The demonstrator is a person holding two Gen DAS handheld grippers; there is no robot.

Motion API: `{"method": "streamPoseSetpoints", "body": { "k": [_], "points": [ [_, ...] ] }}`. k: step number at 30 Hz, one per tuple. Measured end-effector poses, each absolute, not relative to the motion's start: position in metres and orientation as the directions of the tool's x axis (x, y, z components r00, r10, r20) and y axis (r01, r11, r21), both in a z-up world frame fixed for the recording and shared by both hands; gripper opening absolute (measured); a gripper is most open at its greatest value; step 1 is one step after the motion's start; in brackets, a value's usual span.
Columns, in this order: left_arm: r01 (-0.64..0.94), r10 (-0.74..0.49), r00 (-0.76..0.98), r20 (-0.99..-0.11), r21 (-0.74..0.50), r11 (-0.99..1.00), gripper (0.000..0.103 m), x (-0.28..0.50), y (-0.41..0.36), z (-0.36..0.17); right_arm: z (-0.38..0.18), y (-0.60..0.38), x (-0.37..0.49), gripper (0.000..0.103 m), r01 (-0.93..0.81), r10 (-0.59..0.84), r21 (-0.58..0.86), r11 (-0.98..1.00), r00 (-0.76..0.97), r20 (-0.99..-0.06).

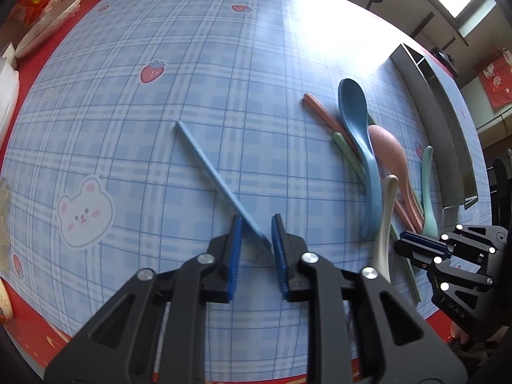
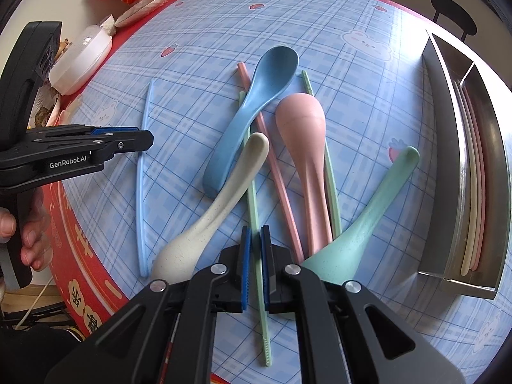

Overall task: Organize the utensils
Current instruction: 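Close the left tool on the loose blue chopstick and lift it, then grasp the mint green chopstick with the right tool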

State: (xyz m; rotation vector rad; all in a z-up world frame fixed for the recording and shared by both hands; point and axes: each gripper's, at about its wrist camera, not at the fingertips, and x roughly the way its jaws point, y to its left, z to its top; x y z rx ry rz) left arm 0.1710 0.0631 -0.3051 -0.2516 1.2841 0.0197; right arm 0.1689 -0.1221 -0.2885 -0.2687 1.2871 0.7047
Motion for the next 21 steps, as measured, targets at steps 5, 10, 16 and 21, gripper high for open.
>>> {"method": "streamPoseSetpoints", "body": {
  "k": [5,10,16,21],
  "points": [
    [-0.104,-0.120,0.309,-0.944,-0.159,0.982,0.010,0.184,0.060,-0.306,-0.289,-0.120,0.167,0.007,-0.613,0.321,0.185,0.768,0.118,-0.940],
    [-0.068,-0.078,0.296,-0.952,-0.102,0.992,0.011,0.181,0.048,-0.306,-0.289,-0.120,0.166,0.007,-0.613,0.325,0.188,0.767,0.119,-0.938],
    [0.041,-0.020,0.299,-0.954,-0.008,0.999,0.016,0.159,0.031,-0.308,-0.288,-0.118,0.165,0.006,-0.639,0.312,0.170,0.750,0.115,-0.943],
    [0.141,-0.024,0.297,-0.954,0.019,0.990,0.016,0.147,0.029,-0.308,-0.288,-0.111,0.168,0.005,-0.681,0.285,0.151,0.717,0.089,-0.954]
  ]
}}
